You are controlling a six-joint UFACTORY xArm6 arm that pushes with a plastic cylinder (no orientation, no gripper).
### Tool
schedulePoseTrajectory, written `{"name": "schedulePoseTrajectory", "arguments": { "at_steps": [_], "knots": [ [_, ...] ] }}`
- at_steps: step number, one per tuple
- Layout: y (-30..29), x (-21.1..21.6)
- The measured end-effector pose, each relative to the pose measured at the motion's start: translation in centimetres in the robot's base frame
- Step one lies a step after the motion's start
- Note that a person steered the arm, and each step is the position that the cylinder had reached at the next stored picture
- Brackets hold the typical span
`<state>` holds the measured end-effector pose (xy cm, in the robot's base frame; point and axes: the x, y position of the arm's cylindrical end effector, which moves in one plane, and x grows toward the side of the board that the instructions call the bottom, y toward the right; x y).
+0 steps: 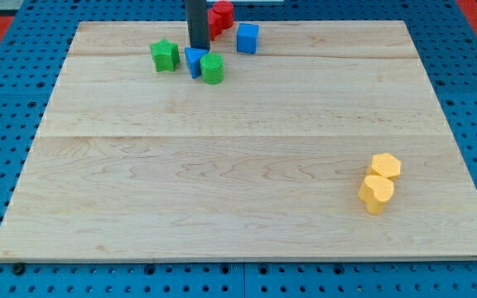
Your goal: Move green star into the green circle
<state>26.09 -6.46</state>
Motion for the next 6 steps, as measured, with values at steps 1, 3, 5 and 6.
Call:
{"name": "schedulePoseTrajectory", "arguments": {
  "at_steps": [1,3,5,6],
  "knots": [
    [0.0,-0.1],
    [6.1,1.0],
    [17.1,-2.6],
    [10.9,-5.9]
  ]
}}
